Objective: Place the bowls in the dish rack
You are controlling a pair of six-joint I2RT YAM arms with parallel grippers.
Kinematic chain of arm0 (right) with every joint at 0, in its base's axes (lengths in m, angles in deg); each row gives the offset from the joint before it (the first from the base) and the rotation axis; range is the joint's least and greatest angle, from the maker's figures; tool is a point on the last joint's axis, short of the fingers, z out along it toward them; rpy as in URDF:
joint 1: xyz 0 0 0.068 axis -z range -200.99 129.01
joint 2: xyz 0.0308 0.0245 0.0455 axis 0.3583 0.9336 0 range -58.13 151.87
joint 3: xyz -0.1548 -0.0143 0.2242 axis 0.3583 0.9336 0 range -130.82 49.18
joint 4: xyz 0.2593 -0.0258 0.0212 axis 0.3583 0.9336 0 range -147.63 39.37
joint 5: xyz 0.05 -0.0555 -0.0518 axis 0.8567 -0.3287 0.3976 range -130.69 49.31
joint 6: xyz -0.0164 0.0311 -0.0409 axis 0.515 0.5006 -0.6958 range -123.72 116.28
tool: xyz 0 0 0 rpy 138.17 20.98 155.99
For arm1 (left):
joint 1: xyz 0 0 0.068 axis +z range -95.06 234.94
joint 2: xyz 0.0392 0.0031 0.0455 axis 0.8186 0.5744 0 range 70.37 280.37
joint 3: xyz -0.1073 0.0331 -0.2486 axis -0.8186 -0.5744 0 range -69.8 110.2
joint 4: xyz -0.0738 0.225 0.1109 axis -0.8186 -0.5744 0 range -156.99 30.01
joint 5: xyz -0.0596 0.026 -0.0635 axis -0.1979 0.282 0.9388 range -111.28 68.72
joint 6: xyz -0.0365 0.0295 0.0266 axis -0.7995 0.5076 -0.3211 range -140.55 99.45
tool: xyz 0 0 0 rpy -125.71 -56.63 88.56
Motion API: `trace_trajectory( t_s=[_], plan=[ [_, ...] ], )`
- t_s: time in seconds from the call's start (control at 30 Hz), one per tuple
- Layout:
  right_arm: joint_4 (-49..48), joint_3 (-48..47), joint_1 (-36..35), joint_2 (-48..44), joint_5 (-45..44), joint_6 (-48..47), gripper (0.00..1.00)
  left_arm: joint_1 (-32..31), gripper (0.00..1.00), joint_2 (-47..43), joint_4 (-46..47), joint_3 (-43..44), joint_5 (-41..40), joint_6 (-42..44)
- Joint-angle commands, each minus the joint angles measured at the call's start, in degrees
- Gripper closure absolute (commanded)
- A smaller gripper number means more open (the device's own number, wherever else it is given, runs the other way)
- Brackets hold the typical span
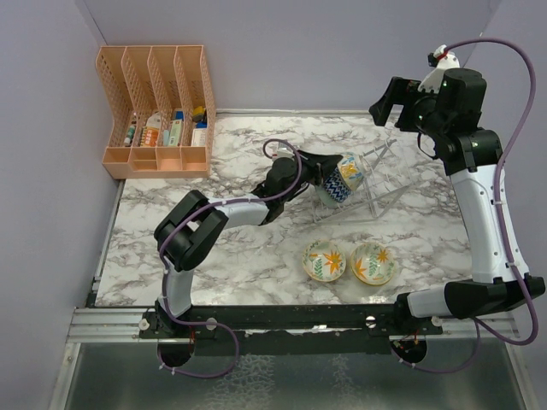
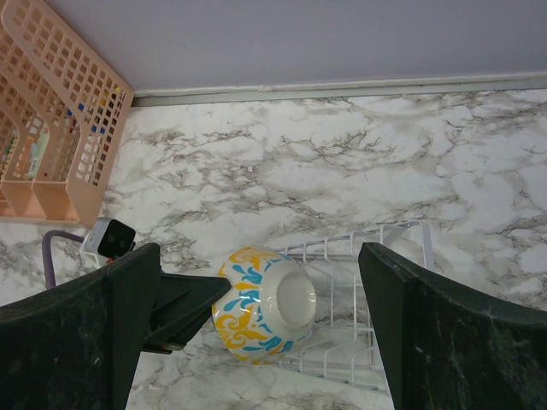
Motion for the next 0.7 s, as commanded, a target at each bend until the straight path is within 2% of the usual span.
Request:
trace_trajectory(
  t_s=[0.0, 0.47, 0.67],
  plan=[
    [-1.63, 0.27, 0.24, -0.01, -0.05, -0.66, 0.01, 0.27, 1.00, 0.38, 5.14, 0.16, -0.95, -1.16],
    [-1.89, 0.75, 0.23, 0.32, 0.43, -0.84, 0.01, 0.09, 1.00, 3.30, 3.48, 2.69, 0.88, -1.21],
    [-1.94, 1.04, 0.23, 0.14, 0.28, -0.98, 0.01, 0.13, 0.92, 3.05, -1.38, 5.12, 3.37, 0.58]
  ],
)
